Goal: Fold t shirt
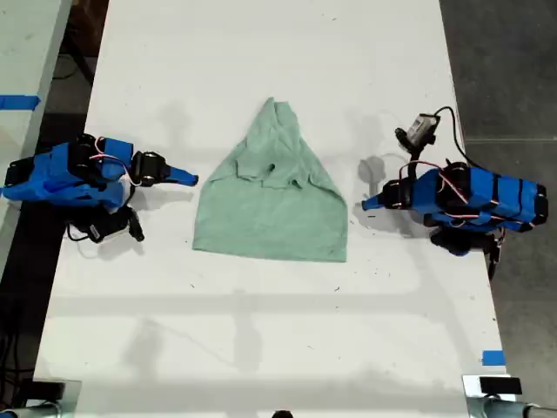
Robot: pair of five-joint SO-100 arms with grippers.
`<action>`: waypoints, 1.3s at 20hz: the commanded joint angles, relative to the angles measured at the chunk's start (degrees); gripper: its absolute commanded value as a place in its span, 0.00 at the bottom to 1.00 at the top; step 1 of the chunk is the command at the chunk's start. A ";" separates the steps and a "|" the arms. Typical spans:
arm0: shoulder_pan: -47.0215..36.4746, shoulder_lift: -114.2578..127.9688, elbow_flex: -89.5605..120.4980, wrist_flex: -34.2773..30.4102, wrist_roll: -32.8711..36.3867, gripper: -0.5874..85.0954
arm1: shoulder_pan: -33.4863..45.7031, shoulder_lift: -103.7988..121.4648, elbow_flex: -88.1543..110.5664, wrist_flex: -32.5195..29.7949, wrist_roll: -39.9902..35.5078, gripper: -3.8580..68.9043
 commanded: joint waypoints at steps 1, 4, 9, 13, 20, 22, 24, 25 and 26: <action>-2.11 0.35 0.26 -0.53 -0.79 0.01 | -1.41 0.97 2.81 -1.41 -0.09 0.06; 0.09 0.35 0.26 -0.26 -1.49 0.01 | -0.09 0.97 2.72 -1.49 0.00 0.06; 0.44 0.35 0.44 0.18 -2.81 0.01 | -0.79 0.97 2.81 -0.79 1.23 0.06; -0.53 0.35 0.35 -0.44 -1.14 0.01 | 0.18 0.97 3.25 -0.18 3.08 0.06; -1.58 0.35 0.18 -0.09 -0.88 0.01 | 0.00 0.97 3.25 0.62 4.39 0.06; -1.58 0.35 0.18 0.09 -1.05 0.01 | 0.00 0.97 3.25 0.35 3.60 0.06; -1.32 0.35 0.26 0.26 -1.76 0.01 | -0.09 0.97 3.25 0.18 3.25 0.06; -1.14 0.35 0.26 0.44 -2.02 0.01 | 0.00 0.97 3.25 0.09 3.16 0.06; -1.05 0.35 0.35 0.53 -2.20 0.01 | 0.00 0.97 3.25 0.00 3.16 0.06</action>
